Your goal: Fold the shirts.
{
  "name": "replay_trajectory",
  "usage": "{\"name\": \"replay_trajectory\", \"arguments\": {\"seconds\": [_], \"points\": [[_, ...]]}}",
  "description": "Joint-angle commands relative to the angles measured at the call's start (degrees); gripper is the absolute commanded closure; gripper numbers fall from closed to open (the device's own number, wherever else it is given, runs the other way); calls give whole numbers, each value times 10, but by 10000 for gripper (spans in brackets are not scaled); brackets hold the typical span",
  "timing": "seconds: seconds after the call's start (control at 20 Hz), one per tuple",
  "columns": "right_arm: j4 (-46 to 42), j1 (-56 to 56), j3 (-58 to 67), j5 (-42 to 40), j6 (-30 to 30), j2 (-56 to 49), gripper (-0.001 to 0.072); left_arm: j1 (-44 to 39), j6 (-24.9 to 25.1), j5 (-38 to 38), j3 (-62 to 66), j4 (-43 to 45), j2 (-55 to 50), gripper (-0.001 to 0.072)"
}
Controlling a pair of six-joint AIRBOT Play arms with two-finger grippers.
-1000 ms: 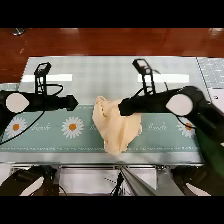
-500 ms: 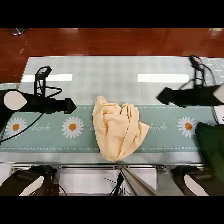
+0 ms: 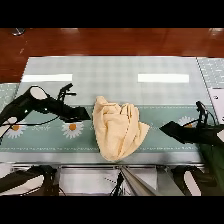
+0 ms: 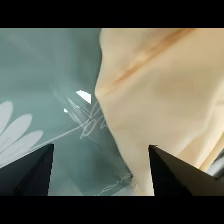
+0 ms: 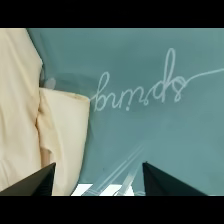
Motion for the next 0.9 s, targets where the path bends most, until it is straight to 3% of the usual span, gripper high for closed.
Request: {"name": "replay_trajectory", "arguments": {"seconds": [0.0, 0.1, 0.35, 0.6, 0.65, 0.75, 0.85], "points": [[34, -7, -32, 10, -15, 14, 95, 1, 63, 55, 0, -86, -49, 7], [34, -7, -32, 10, -16, 14, 95, 1, 64, 99, 0, -104, -49, 7], [33, -7, -32, 21, -19, 13, 95, 0, 158, 89, 0, -235, -88, 9], [31, -7, -32, 39, -25, 13, 95, -9, 168, 90, 0, -245, -117, 33], [33, -7, -32, 38, -24, 13, 95, -11, 168, 90, 0, -245, -119, 164], [38, -7, -32, 39, -24, 13, 95, -13, 168, 90, 0, -245, -119, 585], [33, -7, -32, 39, -24, 13, 95, -13, 177, 90, 1, -245, -119, 688]]}}
